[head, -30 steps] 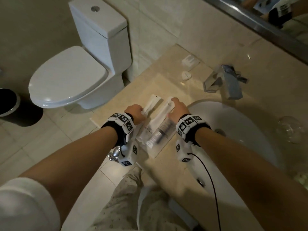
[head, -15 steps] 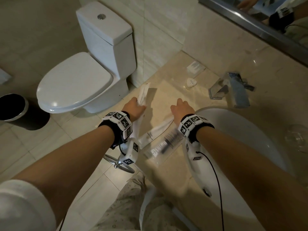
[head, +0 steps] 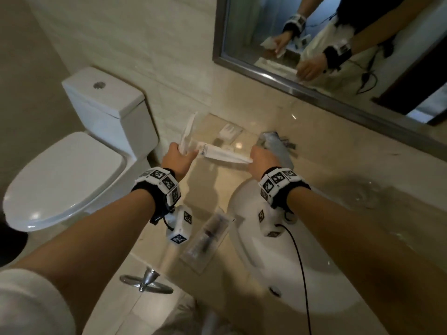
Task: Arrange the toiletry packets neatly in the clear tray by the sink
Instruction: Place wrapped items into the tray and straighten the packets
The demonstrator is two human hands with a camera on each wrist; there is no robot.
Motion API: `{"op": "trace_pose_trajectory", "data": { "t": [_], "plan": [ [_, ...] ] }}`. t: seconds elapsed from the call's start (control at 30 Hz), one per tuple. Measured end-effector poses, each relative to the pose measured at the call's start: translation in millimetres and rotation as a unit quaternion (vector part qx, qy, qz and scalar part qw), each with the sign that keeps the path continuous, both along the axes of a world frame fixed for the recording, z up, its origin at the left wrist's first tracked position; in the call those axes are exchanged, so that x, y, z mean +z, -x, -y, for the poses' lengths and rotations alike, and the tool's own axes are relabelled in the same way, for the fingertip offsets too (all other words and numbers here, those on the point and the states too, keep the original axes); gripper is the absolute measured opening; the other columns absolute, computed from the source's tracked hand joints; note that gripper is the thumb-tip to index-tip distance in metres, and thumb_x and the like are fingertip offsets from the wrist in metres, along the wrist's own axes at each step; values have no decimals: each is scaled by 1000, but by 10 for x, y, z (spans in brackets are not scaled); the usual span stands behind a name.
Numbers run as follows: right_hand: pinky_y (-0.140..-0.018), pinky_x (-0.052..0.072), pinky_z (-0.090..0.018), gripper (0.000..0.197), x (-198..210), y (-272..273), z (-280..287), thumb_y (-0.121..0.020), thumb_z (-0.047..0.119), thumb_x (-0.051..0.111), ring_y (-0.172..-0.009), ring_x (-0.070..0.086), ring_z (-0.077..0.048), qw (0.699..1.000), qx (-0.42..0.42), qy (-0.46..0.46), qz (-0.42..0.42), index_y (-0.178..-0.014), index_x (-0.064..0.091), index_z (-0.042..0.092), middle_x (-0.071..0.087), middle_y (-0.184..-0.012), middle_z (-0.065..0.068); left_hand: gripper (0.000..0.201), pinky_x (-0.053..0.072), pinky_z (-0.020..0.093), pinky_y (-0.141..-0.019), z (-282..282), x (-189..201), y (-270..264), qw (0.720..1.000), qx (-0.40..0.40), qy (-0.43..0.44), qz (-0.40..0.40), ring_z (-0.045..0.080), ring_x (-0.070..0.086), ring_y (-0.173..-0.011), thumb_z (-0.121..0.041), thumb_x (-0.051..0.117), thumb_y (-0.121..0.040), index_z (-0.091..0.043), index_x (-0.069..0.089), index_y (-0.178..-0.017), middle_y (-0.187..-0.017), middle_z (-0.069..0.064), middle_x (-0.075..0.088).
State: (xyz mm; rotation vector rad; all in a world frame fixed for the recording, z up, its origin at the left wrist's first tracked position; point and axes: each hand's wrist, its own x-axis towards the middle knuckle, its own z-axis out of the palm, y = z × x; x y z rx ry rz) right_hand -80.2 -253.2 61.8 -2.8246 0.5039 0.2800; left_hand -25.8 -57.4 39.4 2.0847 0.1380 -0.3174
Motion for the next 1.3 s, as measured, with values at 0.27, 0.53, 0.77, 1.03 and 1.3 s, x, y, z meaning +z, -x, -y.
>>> {"op": "trace_pose_trajectory", "data": {
  "t": [0.27,0.53,0.77,1.03,1.3],
  "plan": [
    [-66,41,-29,7,374,705,769,-87,21,54,-76,53,-26,977,-156,-103,103,-89,47,19,55,-81,-2,42,50,38,-74,1128,464,170,991,-85,92,51,32,63,-91,-36,69,-78,-4,55,-103,-98,17,64],
    [-59,44,-27,38,325,1640,1466,-81,14,69,-66,50,-18,943,-240,-193,126,-66,36,26,47,-67,6,37,41,20,-48,2209,652,790,956,-210,206,-12,10,55,-60,-14,71,-79,-9,46,-105,-76,0,56],
    [-56,35,-19,30,324,2477,1806,-86,37,63,-62,46,-12,936,-247,-236,82,-70,50,16,54,-76,-3,18,39,18,-46,2919,650,1433,923,-335,184,-41,11,47,-53,-8,70,-78,-9,54,-87,-67,1,53],
    [-53,45,-20,25,412,2972,2296,-93,25,55,-64,57,-12,803,-405,-327,291,-112,58,9,62,-85,-4,25,37,9,-38,3269,619,2054,837,-526,135,-66,-2,47,-41,6,64,-79,-7,55,-99,-68,0,49],
    [-47,49,-17,9,256,3313,2512,-88,4,60,-58,54,-14,734,-451,-412,297,-96,56,7,59,-74,-4,35,41,12,-44,3494,489,2374,770,-628,35,-111,10,51,-68,2,67,-78,-12,55,-107,-86,-1,57]
  ]
}}
